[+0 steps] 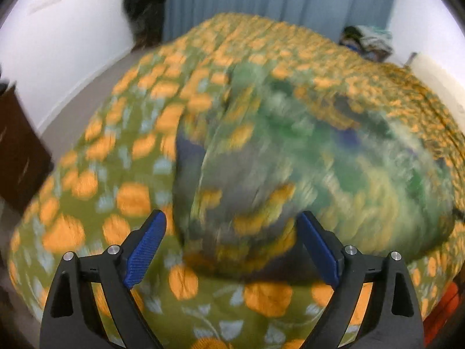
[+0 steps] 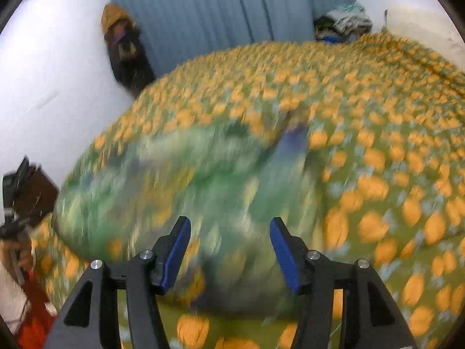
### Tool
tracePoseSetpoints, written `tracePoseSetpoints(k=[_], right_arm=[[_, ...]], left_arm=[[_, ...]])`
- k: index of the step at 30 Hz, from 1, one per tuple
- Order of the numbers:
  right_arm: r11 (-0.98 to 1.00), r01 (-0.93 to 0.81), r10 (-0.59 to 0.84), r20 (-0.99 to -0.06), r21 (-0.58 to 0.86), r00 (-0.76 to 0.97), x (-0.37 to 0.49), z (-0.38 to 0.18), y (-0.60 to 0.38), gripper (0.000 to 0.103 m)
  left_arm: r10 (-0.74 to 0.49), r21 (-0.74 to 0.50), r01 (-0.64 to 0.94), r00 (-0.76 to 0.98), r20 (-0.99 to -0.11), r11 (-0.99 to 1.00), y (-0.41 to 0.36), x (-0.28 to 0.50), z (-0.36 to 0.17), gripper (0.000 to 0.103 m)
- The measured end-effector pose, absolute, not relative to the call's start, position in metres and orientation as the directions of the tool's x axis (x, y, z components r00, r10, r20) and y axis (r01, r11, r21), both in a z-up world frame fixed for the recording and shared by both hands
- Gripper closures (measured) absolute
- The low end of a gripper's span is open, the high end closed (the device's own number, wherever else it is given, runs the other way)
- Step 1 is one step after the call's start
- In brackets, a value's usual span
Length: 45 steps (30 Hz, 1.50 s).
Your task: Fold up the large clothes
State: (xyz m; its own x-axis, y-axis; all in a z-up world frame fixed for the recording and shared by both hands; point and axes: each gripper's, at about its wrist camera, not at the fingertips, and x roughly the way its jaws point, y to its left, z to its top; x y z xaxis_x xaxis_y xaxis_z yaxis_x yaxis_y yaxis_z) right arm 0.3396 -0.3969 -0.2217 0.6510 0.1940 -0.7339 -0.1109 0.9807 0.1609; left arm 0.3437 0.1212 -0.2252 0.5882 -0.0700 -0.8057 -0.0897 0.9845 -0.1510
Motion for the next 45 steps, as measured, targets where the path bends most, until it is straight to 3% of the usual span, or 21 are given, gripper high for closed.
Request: tracePoseSetpoints(k=[5, 9, 16, 19, 22, 33, 39, 45], right_arm=[[0.989, 0.028, 0.085, -0.716, 0.144, 0.692, 0.305, -0.232, -0.403, 0.045], [0.989, 0.029, 0.081, -0.685, 0.148, 0.724, 0.271, -0.233, -0.395, 0.045], [0.998, -0.039, 0.060, -0.726, 0.046, 0.685, 0.261, -0.237, -0.368, 0.044], [0.998, -0.070, 0.049, -0.690, -0.002, 0.723, 0.251, -0.222, -0.355, 0.033], [0.994, -0.099, 0.043, -0.668, -0.045, 0.743, 0.241, -0.213, -0.345, 0.029], [0.993, -0.117, 0.082, -0.608, -0.018, 0.790, 0.221, -0.164, -0.342, 0.025], [0.984, -0.171, 0.169, -0.626, 0.058, 0.761, 0.267, -0.174, -0.342, 0.024], [0.973, -0.220, 0.213, -0.654, 0.073, 0.726, 0.357, -0.191, -0.348, 0.024]], left_arm=[[-0.146, -0.282, -0.125, 0.622, -0.769, 0.951, 0.121, 0.305, -0.229, 0.011], [-0.113, -0.220, -0.091, 0.637, -0.763, 0.971, 0.100, 0.292, -0.231, 0.009], [-0.068, -0.133, -0.066, 0.592, -0.803, 0.989, 0.084, 0.299, -0.245, 0.009], [-0.084, -0.141, -0.046, 0.607, -0.790, 0.989, 0.083, 0.296, -0.239, 0.009], [-0.180, -0.229, 0.004, 0.634, -0.752, 0.973, 0.082, 0.289, -0.227, 0.009], [-0.309, -0.273, 0.159, 0.645, -0.699, 0.949, 0.043, 0.274, -0.187, 0.006], [-0.312, -0.144, 0.313, 0.595, -0.741, 0.939, -0.019, 0.290, -0.177, 0.006], [-0.369, -0.264, 0.265, 0.529, -0.764, 0.927, -0.052, 0.383, -0.170, 0.002]])
